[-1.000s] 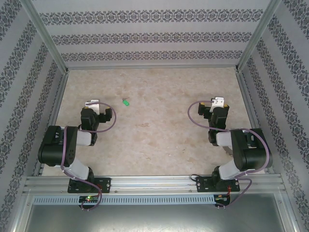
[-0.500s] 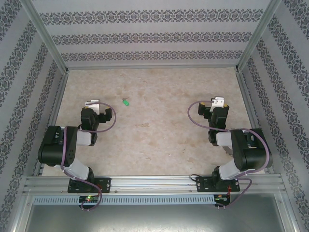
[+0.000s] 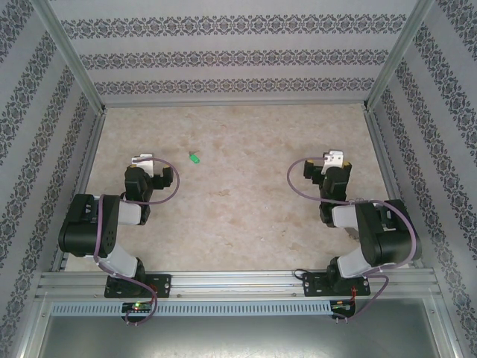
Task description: Put the keys on the keyring
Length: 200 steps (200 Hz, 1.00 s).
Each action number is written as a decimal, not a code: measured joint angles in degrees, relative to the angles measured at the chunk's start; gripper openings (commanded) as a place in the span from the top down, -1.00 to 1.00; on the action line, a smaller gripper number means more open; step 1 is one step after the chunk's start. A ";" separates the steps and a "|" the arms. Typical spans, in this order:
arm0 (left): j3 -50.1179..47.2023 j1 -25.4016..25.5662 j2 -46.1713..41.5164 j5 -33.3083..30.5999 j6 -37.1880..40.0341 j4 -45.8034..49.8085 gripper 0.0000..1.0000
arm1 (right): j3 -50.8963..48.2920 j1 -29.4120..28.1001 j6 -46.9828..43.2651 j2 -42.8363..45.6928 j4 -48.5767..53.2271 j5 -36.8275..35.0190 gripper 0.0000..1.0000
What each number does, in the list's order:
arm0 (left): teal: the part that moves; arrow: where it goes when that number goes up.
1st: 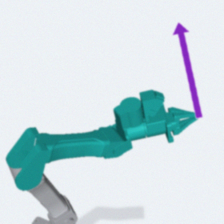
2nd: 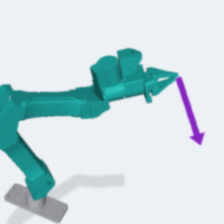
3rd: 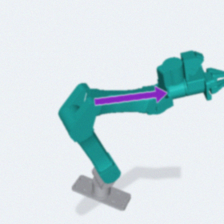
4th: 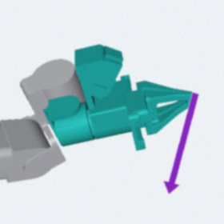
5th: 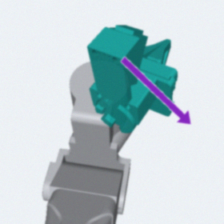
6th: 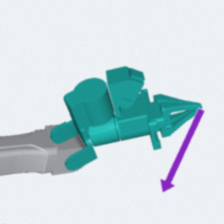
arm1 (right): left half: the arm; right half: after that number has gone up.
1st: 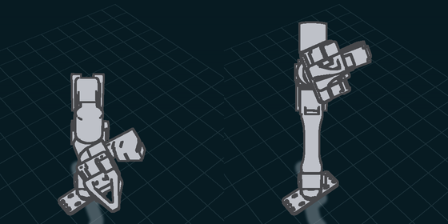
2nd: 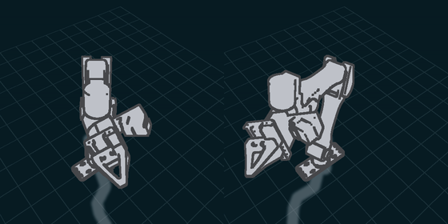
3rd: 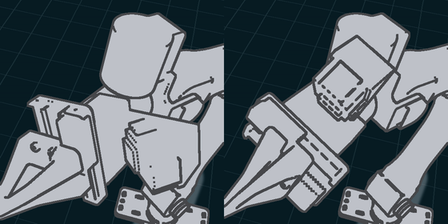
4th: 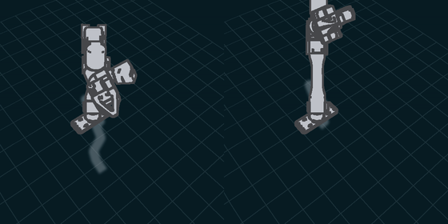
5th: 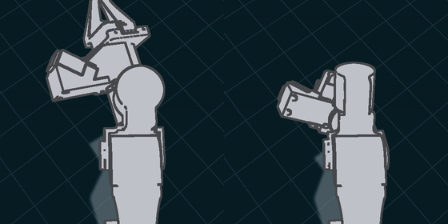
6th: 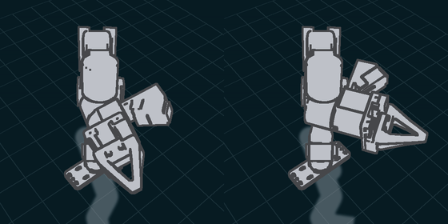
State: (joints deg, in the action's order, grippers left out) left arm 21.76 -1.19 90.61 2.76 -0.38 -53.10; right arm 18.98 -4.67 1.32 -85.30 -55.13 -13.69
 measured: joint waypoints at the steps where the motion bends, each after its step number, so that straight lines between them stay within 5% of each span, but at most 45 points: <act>1: -0.04 0.00 -0.04 0.00 0.00 0.00 -1.00 | -0.15 -0.13 -0.02 0.17 0.02 -0.13 -0.96; 85: -0.50 0.00 -6.38 -0.35 -0.02 4.22 -1.00 | 5.77 -1.49 -0.76 16.85 18.27 -0.70 -0.96; 156: 5.79 3.48 -25.31 -5.70 -8.04 25.14 -1.00 | 21.51 -1.33 13.03 30.77 62.93 -2.03 -0.96; 200: 15.21 5.40 -28.50 5.97 -21.00 37.99 -1.00 | 22.60 2.56 20.52 38.82 84.30 1.25 -0.96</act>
State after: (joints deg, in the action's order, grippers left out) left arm 36.97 4.21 62.11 8.73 -21.39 -15.11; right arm 41.58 -2.11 21.85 -46.48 29.17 -12.45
